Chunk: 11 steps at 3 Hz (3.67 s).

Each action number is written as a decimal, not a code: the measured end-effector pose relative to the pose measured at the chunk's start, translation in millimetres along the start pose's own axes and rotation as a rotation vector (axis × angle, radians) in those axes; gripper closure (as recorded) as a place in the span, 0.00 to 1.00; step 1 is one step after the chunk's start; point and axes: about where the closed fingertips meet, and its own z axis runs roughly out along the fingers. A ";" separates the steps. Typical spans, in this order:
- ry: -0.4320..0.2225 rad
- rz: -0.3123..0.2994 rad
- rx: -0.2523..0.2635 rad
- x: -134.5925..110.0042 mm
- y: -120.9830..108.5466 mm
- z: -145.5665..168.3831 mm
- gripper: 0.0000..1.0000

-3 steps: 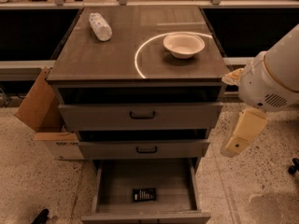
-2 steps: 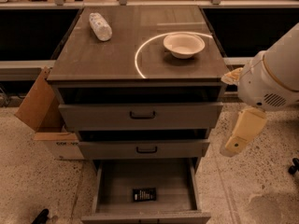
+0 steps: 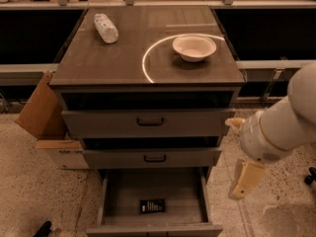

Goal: Pick rxbar chocolate from bottom drawer and place on counter

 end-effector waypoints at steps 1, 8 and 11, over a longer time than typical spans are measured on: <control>-0.075 0.020 -0.064 37.3 15.7 83.9 0.00; -0.325 -0.061 -0.199 54.4 57.5 310.0 0.00; -0.465 -0.022 -0.186 62.5 28.1 492.4 0.00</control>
Offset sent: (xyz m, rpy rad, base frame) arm -0.0058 -0.0046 -0.0629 0.0555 0.0308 0.0099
